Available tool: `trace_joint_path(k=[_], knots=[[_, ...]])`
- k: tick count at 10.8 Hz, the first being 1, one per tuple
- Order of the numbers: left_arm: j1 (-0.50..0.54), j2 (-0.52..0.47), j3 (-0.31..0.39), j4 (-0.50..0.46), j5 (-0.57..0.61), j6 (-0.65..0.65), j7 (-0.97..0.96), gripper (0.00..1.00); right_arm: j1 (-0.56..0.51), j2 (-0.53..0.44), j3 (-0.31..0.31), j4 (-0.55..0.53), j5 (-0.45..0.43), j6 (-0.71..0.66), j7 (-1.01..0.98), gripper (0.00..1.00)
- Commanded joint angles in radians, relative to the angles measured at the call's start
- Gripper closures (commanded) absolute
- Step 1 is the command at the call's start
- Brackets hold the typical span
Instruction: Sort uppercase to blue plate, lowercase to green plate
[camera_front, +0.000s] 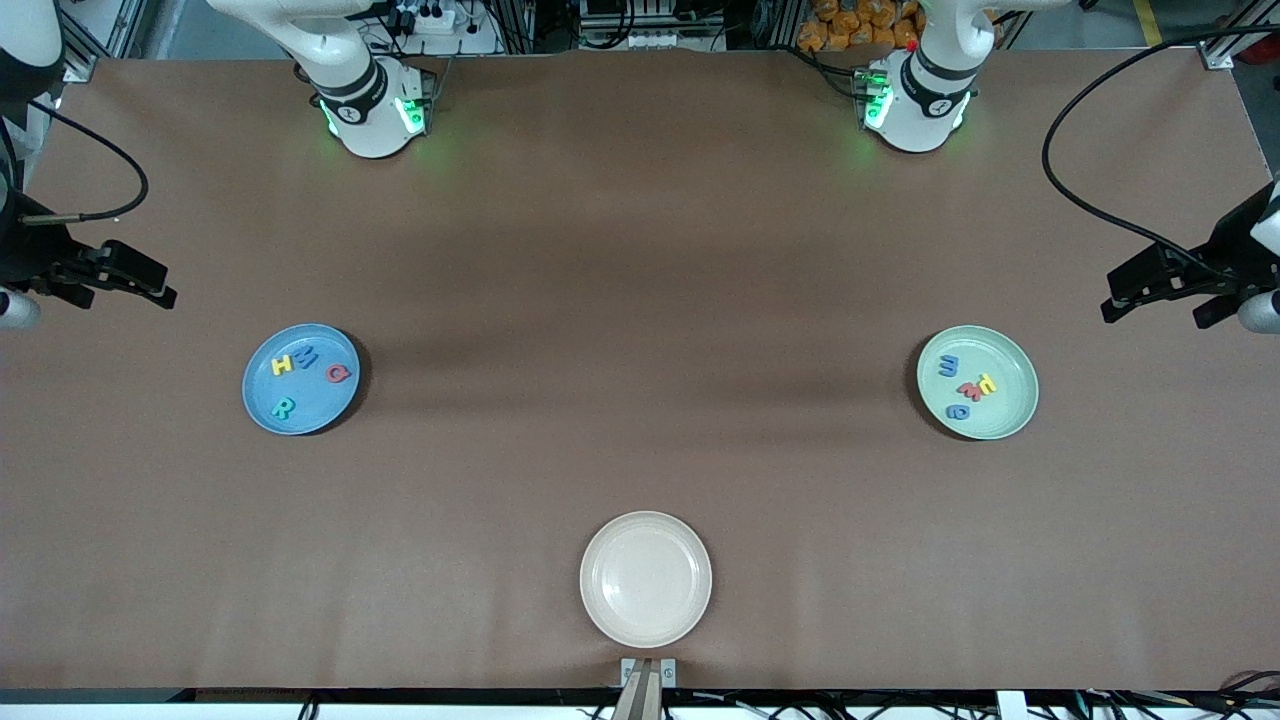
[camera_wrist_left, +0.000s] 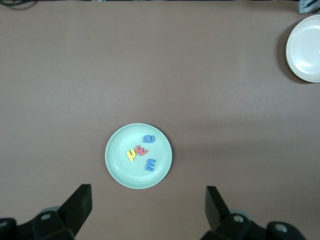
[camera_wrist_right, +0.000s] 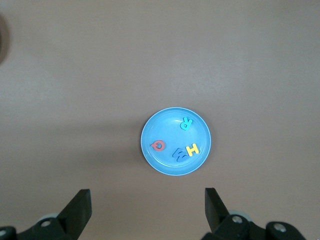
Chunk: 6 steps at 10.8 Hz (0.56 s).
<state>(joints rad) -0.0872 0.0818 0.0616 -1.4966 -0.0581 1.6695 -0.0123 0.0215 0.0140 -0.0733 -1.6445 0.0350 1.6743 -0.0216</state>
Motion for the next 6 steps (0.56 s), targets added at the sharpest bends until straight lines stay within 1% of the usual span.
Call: trace_joint_path(k=[1,2,3,6], knots=[[-0.025,-0.008,0.024,0.012,-0.008,-0.043,-0.078,0.0,-0.025,-0.031,0.024,-0.032,-0.001,0.013,0.008,0.0],[-0.025,-0.01,0.024,0.013,0.01,-0.051,-0.078,0.0,-0.025,-0.031,0.024,-0.032,-0.001,0.013,0.008,0.0],[-0.025,-0.01,0.015,0.015,0.064,-0.074,-0.075,0.0,-0.025,-0.031,0.024,-0.031,-0.001,0.013,0.008,0.0],[-0.032,-0.007,0.014,0.042,0.084,-0.097,-0.072,0.0,-0.025,-0.029,0.026,-0.031,-0.001,0.013,0.008,0.0]])
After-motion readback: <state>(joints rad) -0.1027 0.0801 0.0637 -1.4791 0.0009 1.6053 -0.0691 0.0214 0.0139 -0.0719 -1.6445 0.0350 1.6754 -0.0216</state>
